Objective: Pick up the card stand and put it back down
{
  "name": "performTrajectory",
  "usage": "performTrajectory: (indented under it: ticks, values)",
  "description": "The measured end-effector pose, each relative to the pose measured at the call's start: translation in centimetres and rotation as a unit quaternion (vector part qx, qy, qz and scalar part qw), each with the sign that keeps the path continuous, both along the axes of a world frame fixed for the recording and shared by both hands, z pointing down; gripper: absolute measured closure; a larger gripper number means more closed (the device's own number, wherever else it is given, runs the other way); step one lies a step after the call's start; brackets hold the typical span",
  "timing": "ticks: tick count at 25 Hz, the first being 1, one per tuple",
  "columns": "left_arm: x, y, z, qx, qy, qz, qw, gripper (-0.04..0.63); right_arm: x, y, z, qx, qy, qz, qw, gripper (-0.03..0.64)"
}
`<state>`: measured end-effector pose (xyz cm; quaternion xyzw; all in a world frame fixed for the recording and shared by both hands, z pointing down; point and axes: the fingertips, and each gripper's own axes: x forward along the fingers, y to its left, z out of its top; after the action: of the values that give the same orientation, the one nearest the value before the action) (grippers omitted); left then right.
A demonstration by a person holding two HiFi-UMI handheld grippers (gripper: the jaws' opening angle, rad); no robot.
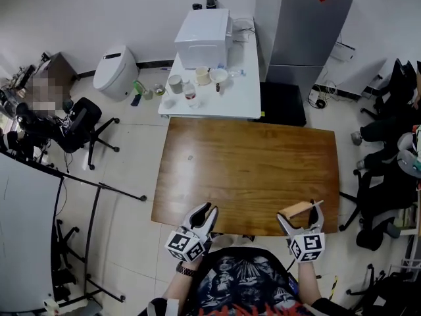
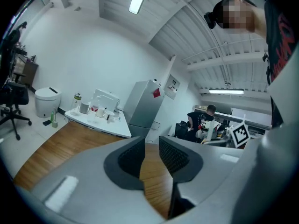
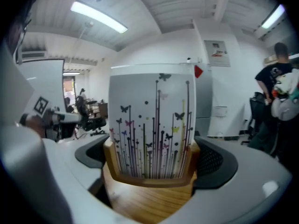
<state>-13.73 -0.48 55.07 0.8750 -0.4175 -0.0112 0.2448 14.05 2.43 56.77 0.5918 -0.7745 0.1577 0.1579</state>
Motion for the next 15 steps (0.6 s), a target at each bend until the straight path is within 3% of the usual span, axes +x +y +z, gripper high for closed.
performTrajectory:
  ticks: [3, 8, 12, 15]
  values:
    - [-1.9, 1.5, 0.8, -0.006, 0.001, -0.021, 0.9998, 0.500, -7.6, -2.5, 7.9, -0.036, -0.006, -0.084, 0.996, 0.069]
    - [-7.8, 5.7, 1.8, -0.027, -0.028, -0.088, 0.9954, 0.500, -20.1, -10.3, 19.0, -0.090, 0.010, -0.164, 0.982, 0.069]
    - [-14.2, 10.6, 1.8, -0.054, -0.059, -0.185, 0.9795, 0.503, -27.1, -16.1, 24.1, -0.118, 0.031, -0.195, 0.973, 0.069]
    - [-17.6, 13.1, 1.8, -0.072, -0.069, -0.243, 0.9647, 0.522, -29.8, -19.8, 26.6, -0.112, 0.068, -0.192, 0.973, 0.069]
